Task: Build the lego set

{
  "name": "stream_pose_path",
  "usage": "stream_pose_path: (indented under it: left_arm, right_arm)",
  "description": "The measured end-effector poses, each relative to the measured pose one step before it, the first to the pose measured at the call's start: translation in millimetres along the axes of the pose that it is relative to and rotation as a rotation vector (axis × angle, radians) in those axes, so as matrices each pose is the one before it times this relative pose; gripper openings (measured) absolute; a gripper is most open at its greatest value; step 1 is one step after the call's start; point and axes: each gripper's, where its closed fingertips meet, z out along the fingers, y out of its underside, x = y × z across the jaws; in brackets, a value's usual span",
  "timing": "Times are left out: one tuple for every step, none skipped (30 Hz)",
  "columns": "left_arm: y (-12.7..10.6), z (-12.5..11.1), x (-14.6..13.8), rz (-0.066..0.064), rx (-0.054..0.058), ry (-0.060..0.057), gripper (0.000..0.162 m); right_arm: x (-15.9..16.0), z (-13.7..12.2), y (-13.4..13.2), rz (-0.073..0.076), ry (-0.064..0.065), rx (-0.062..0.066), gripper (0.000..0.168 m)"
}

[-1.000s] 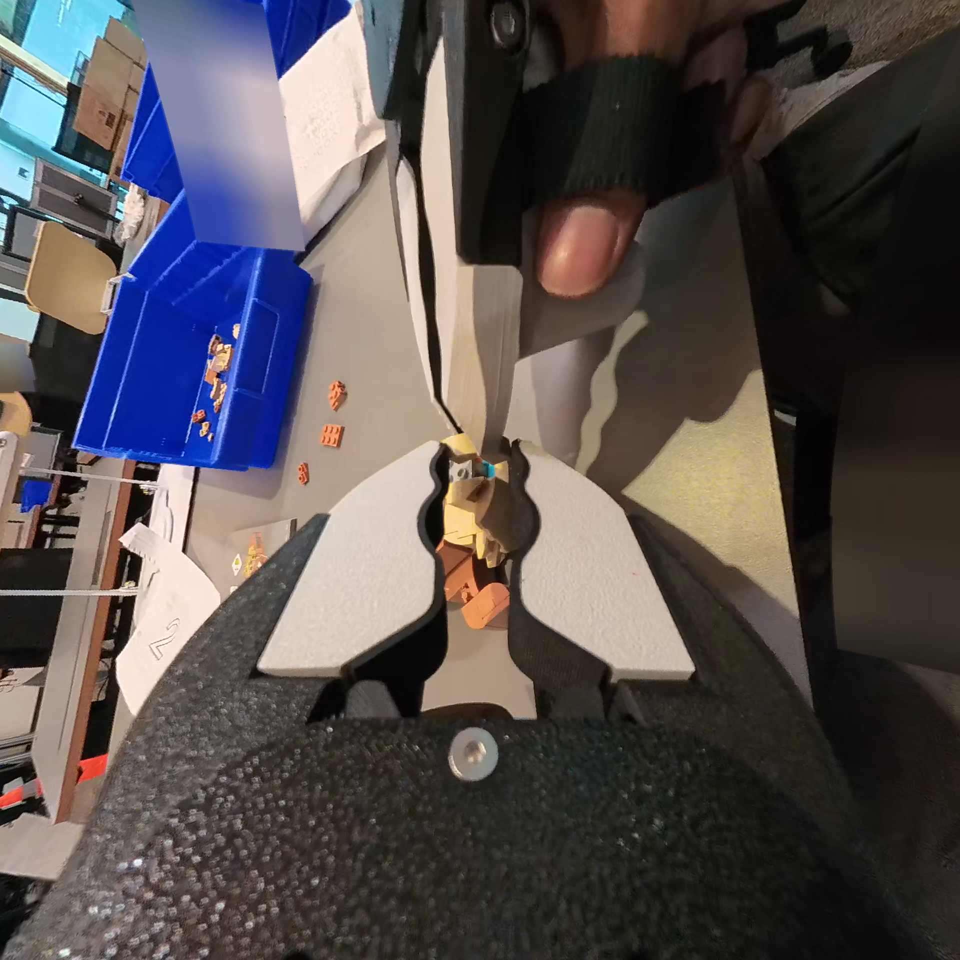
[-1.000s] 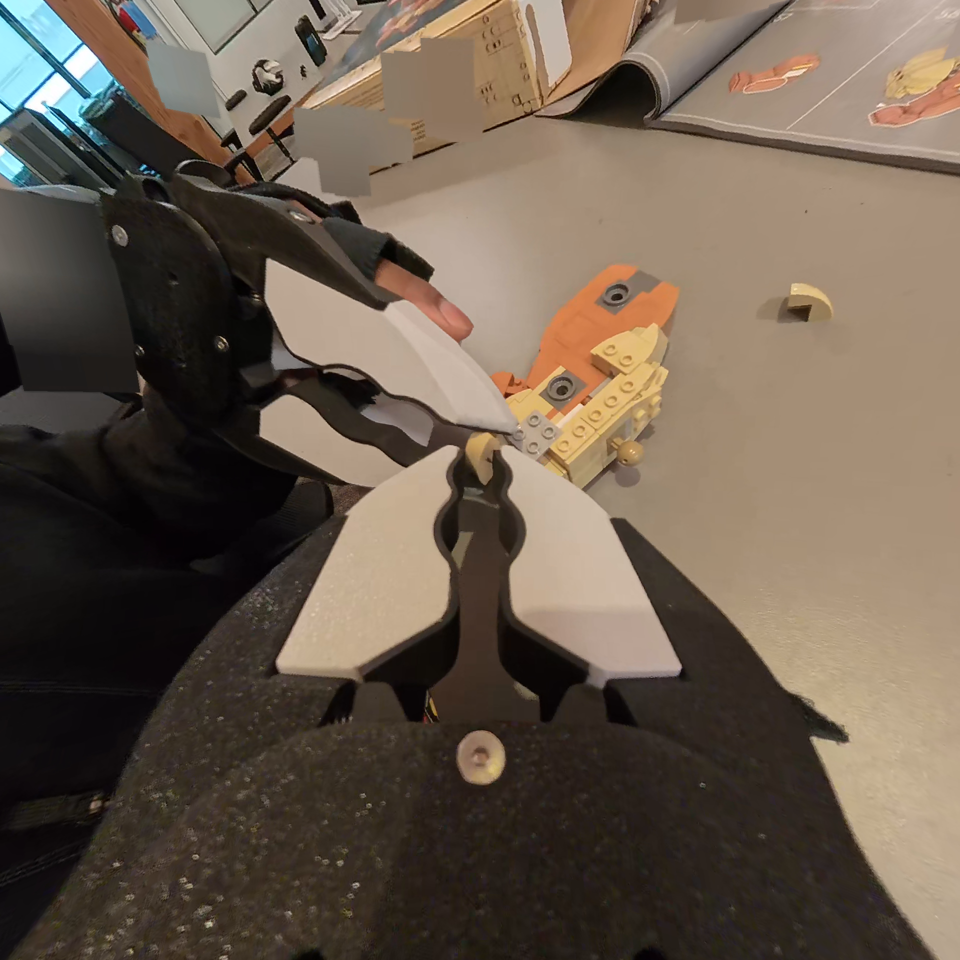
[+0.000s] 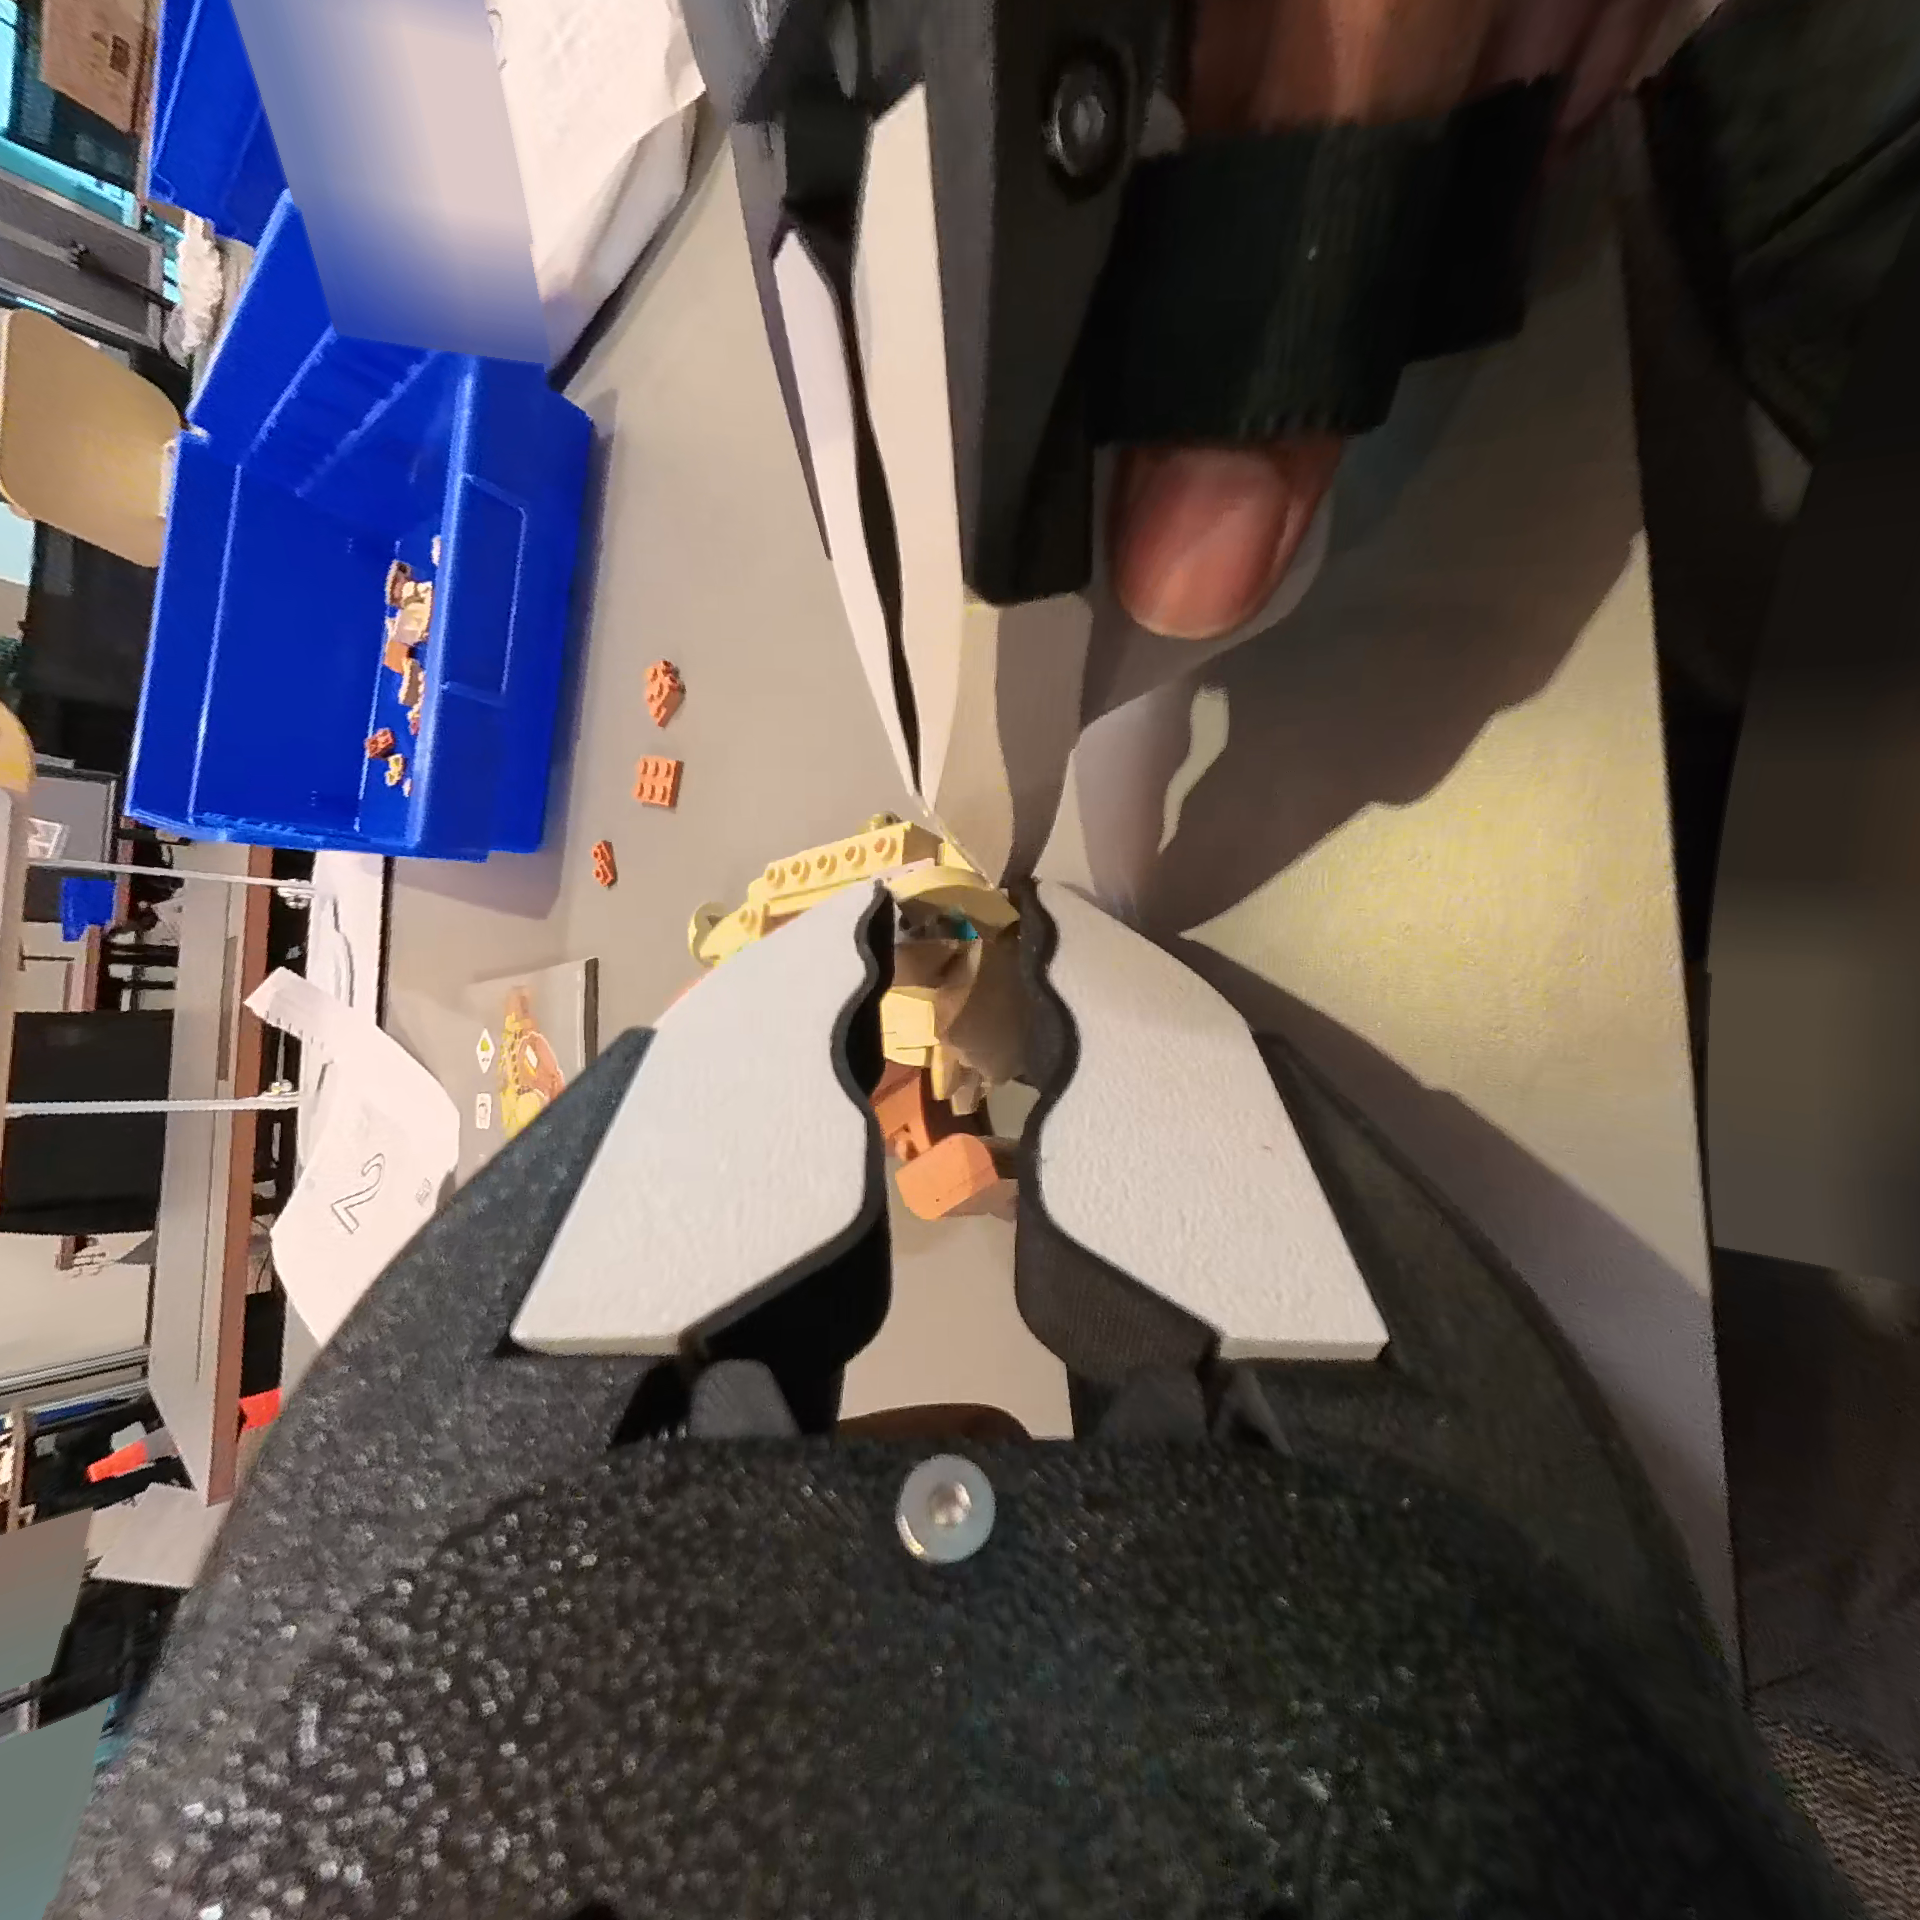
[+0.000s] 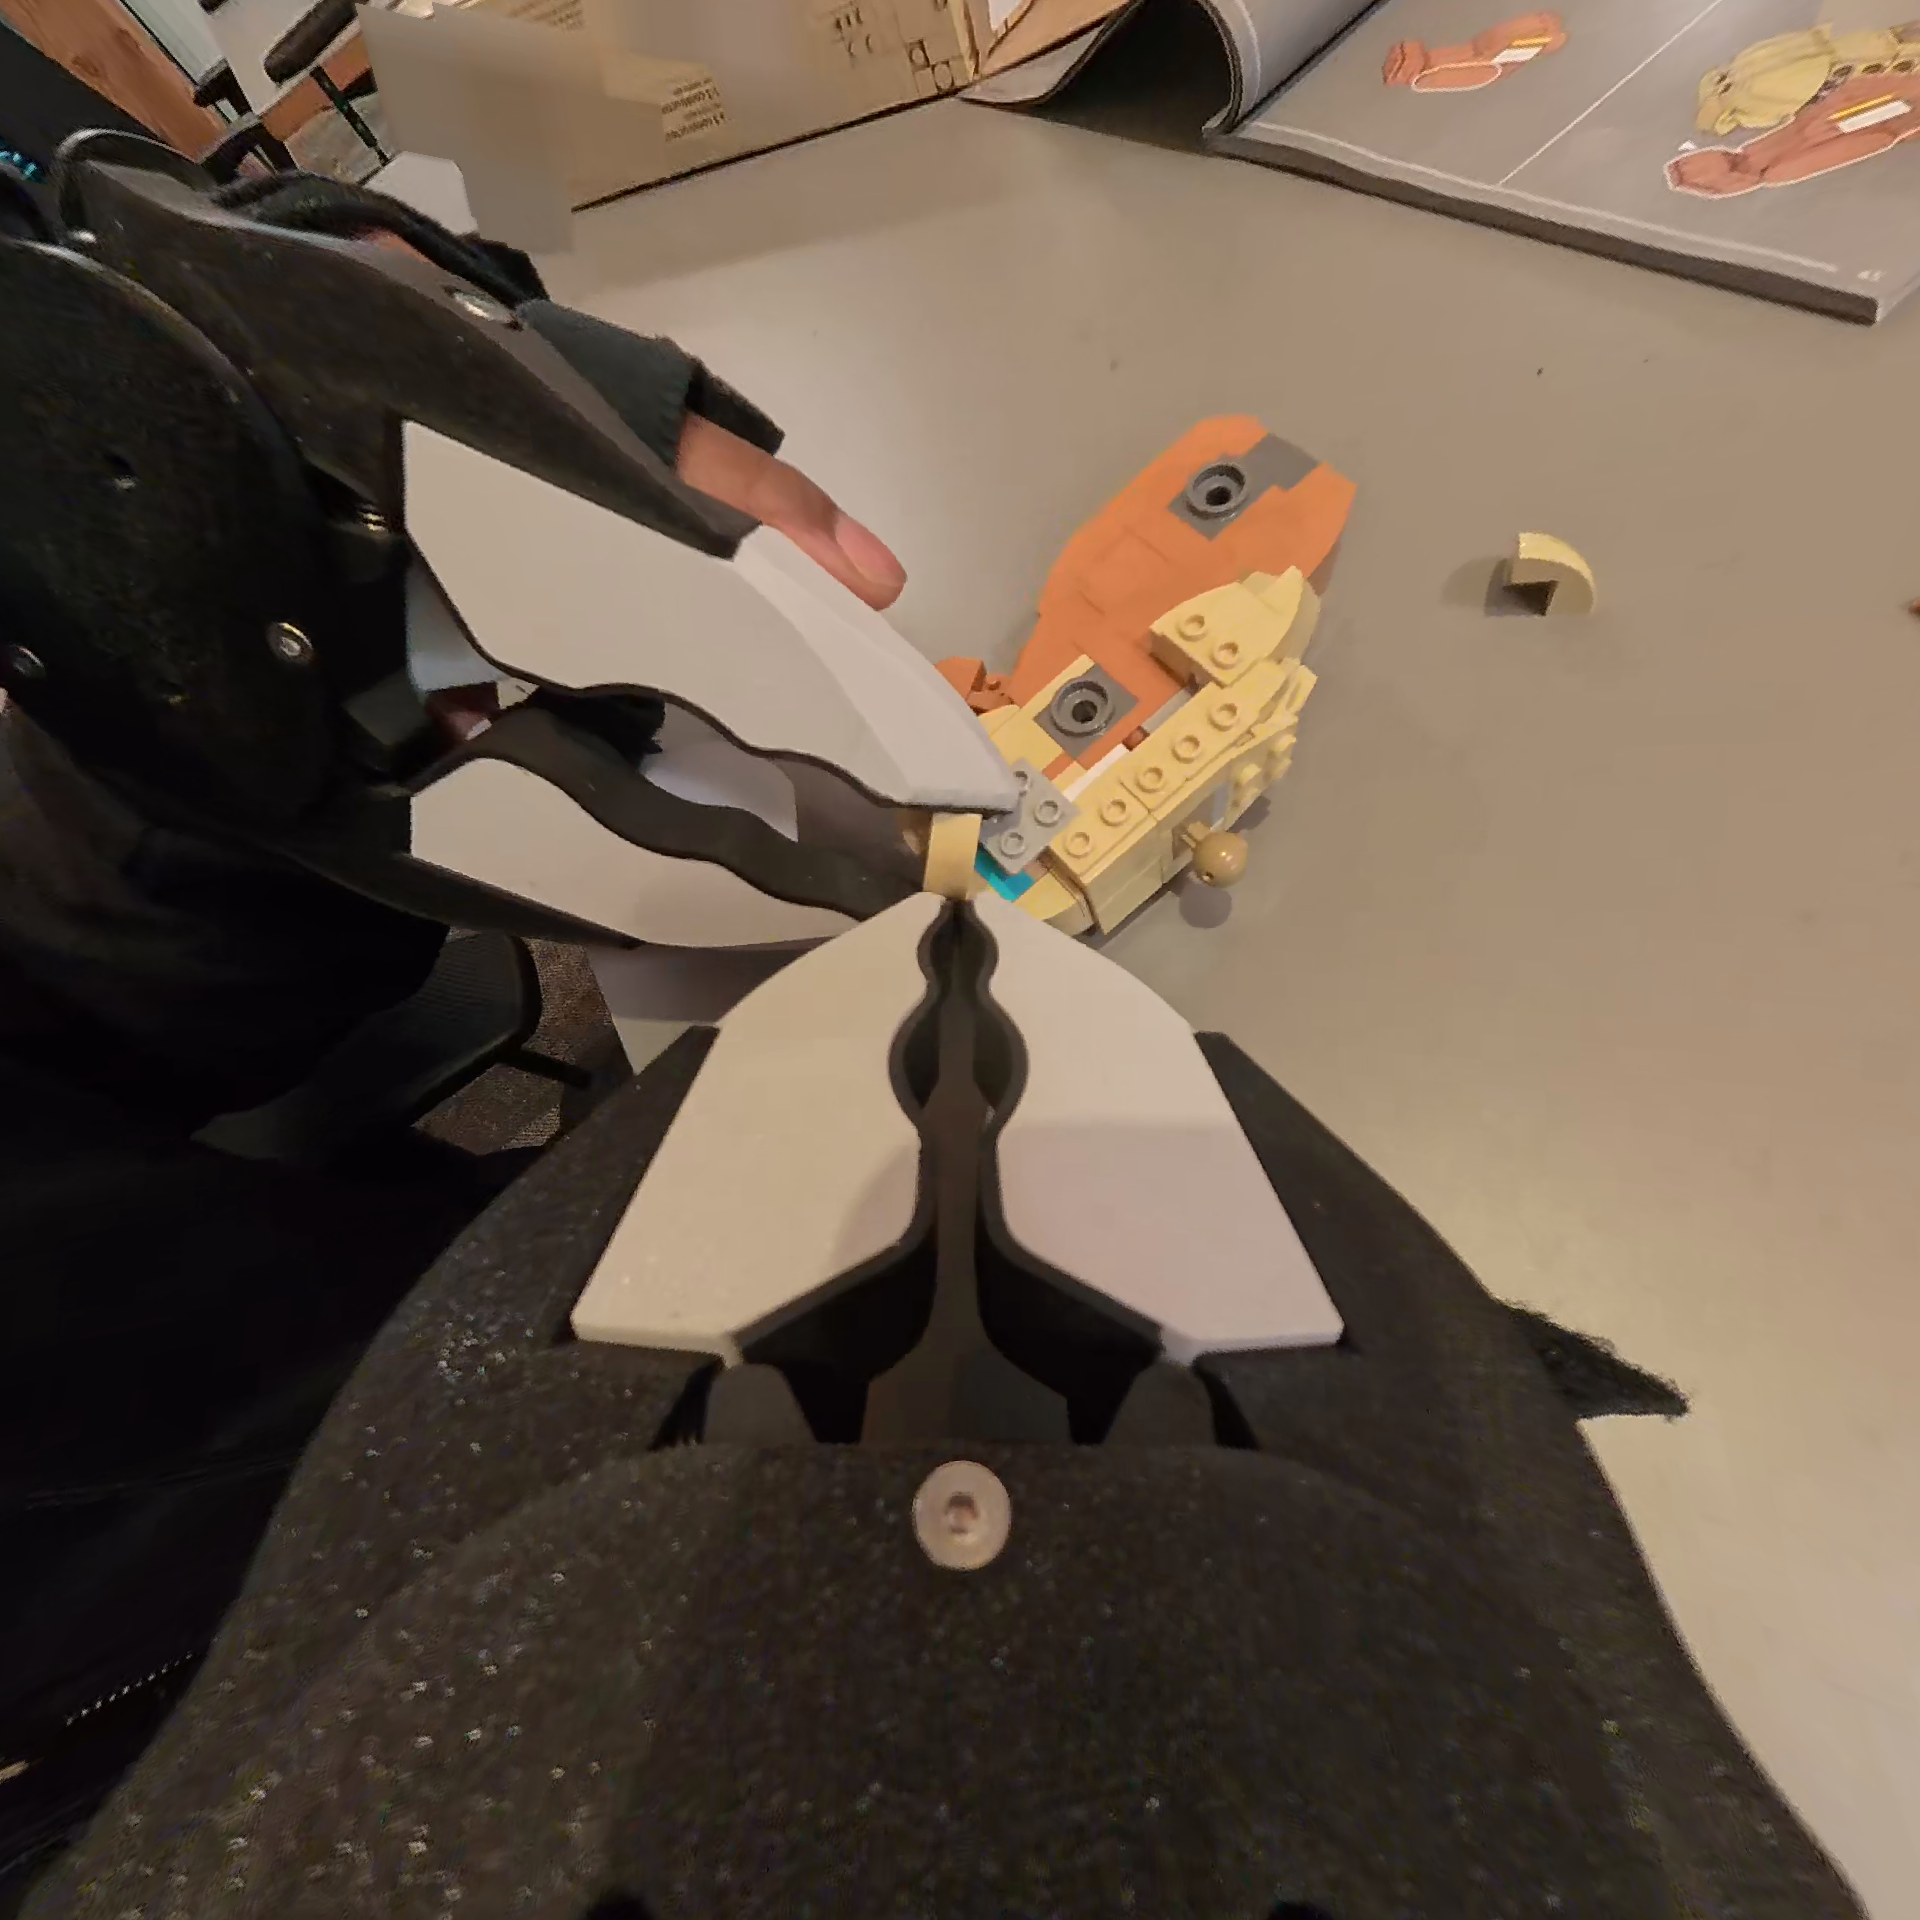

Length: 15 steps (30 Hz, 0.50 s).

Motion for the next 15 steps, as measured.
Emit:
stream_pose_path:
  left_arm:
    - [0.66, 0.07, -0.11, -0.0051, -0.0001, -0.003, 0.023]
    - [0.59, 0.1, -0.25, -0.0058, 0.0003, -0.0033, 0.023]
    - [0.33, 0.07, -0.33, -0.007, 0.0016, -0.0036, 0.023]
    - [0.2, -0.04, -0.46, -0.0088, 0.0016, -0.0035, 0.023]
    - [0.07, -0.03, -0.27, -0.007, 0.0019, -0.0028, 0.023]
    - [0.06, -0.08, -0.39, -0.0037, 0.0019, -0.0036, 0.023]
    - [0.13, -0.01, -0.3, -0.0022, 0.0013, -0.0037, 0.023]
    - [0.12, -0.01, -0.25, -0.0037, 0.0005, -0.0031, 0.023]
    - [0.39, 0.07, -0.2, -0.004, -0.0008, -0.0023, 0.023]
    - [0.36, 0.13, -0.23, -0.0021, -0.0014, -0.0038, 0.023]
    - [0.42, 0.11, -0.37, -0.0013, -0.0016, -0.0055, 0.023]
    - [0.31, 0.1, -0.35, -0.0008, -0.0017, -0.0058, 0.023]
    - [0.33, 0.09, -0.43, -0.0009, -0.0018, -0.0065, 0.024]
    - [0.37, 0.21, -0.41, -0.003, -0.0019, -0.0053, 0.024]
    - [0.47, 0.05, -0.35, -0.005, -0.002, -0.0041, 0.024]
  right_arm:
    - [0.23, 0.58, -0.14, -0.0011, 0.0011, -0.0016, 0.0]
    - [0.32, 0.44, -0.29, -0.0006, 0.0017, -0.0004, 0.0]
    - [0.52, 0.19, -0.45, 0.0004, 0.0028, 0.0014, 0.0]
    - [0.52, 0.07, -0.45, 0.001, 0.0025, 0.0021, 0.002]
    - [0.58, 0.01, -0.47, 0.0016, 0.0024, 0.0021, 0.003]
    - [0.52, -0.03, -0.31, 0.0019, 0.0021, 0.0022, 0.004]
    - [0.33, 0.07, -0.27, 0.0015, 0.0011, 0.0013, 0.005]
    - [0.3, 0.16, -0.21, 0.0004, 0.0015, 0.0005, 0.005]
    - [0.18, 0.39, -0.16, -0.0008, 0.0019, -0.0006, 0.005]
    - [0.35, 0.3, -0.11, -0.001, 0.0028, -0.0007, 0.005]
    - [0.27, 0.41, -0.08, -0.0014, 0.0039, -0.0008, 0.005]
    - [0.28, 0.28, -0.13, -0.0019, 0.0036, -0.0007, 0.005]
    - [0.29, 0.33, -0.29, -0.0023, 0.0041, -0.0004, 0.005]
    - [0.26, 0.35, -0.21, -0.0033, 0.0043, -0.0009, 0.005]
    - [0.31, 0.32, -0.23, -0.0037, 0.005, -0.0017, 0.005]
